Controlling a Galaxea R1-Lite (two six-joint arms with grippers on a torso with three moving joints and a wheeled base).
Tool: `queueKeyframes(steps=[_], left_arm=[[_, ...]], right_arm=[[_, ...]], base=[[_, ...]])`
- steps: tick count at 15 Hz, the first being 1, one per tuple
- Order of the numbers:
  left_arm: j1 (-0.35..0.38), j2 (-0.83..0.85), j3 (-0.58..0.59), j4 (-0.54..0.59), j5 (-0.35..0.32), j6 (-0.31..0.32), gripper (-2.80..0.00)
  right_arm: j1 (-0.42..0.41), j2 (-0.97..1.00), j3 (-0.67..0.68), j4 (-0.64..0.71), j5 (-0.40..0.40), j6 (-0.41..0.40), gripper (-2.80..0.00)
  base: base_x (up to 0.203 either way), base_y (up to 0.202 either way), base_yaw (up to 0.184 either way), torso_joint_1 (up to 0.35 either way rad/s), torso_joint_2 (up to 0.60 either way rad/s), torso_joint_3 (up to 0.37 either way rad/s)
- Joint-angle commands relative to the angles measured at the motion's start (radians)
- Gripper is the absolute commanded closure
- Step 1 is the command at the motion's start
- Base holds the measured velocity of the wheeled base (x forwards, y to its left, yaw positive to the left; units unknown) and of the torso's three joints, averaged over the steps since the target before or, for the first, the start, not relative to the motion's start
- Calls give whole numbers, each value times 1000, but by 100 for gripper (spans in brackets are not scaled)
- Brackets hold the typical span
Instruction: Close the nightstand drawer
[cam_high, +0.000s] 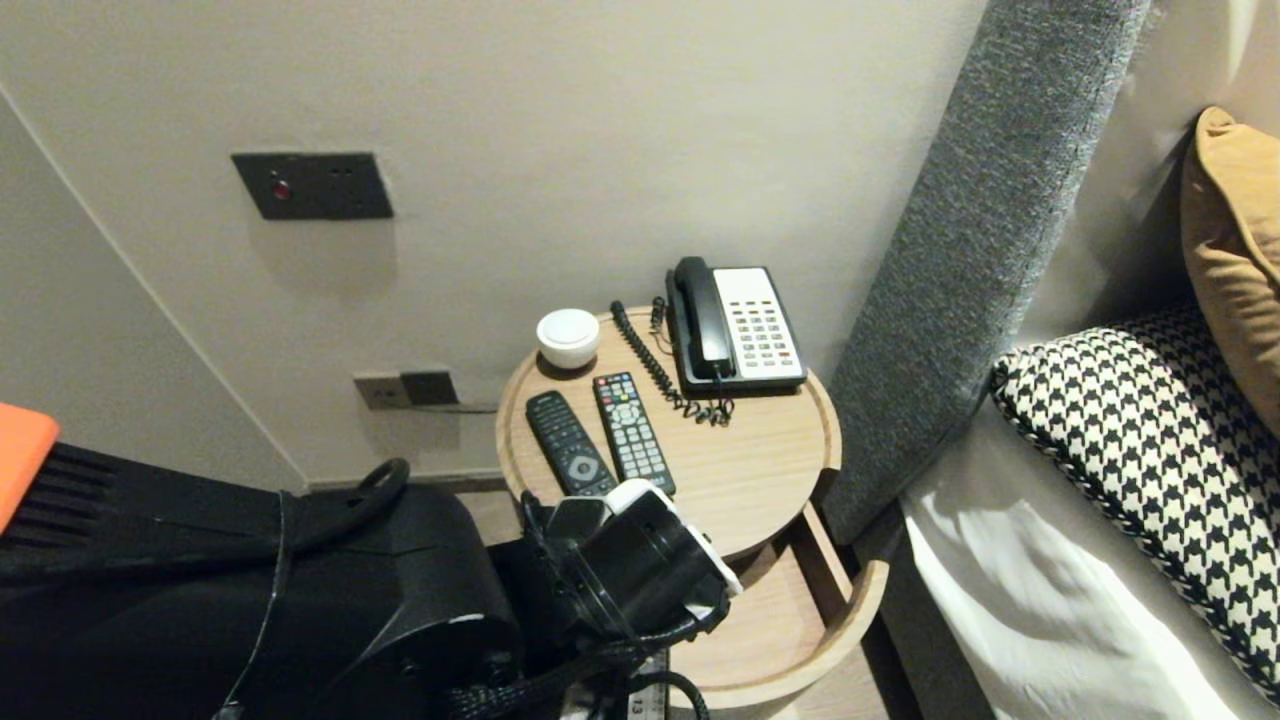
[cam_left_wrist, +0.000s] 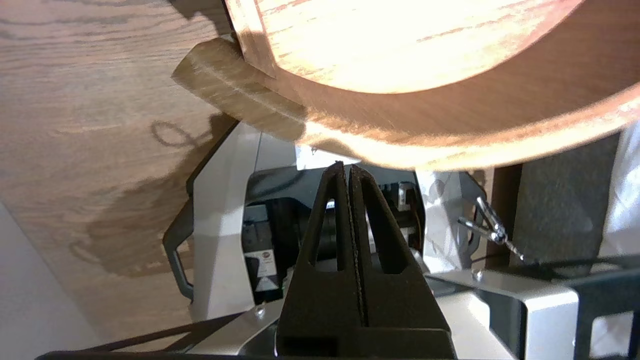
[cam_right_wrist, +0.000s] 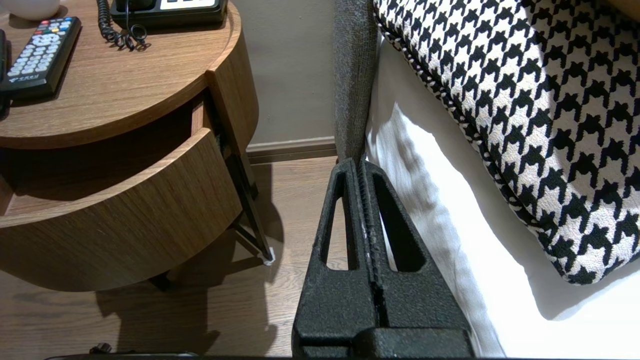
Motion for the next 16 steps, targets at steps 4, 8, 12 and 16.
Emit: queueKeyframes(steps=[4,8,12,16], left_arm=[[-42,-7,30,-3,-11,-7,0],[-44,27,21,5,-30,-6,0],[-50,27,35,6,-35,5,0],[-51,54,37,6,-42,33,0]], right_arm=[[0,1,40,-1,0,0,0],[0,1,40,-1,0,0,0],[0,1,40,-1,0,0,0],[0,1,40,-1,0,0,0]], base=[[0,0,0,0,0,0],[0,0,0,0,0,0],[0,0,0,0,0,0],[0,0,0,0,0,0]])
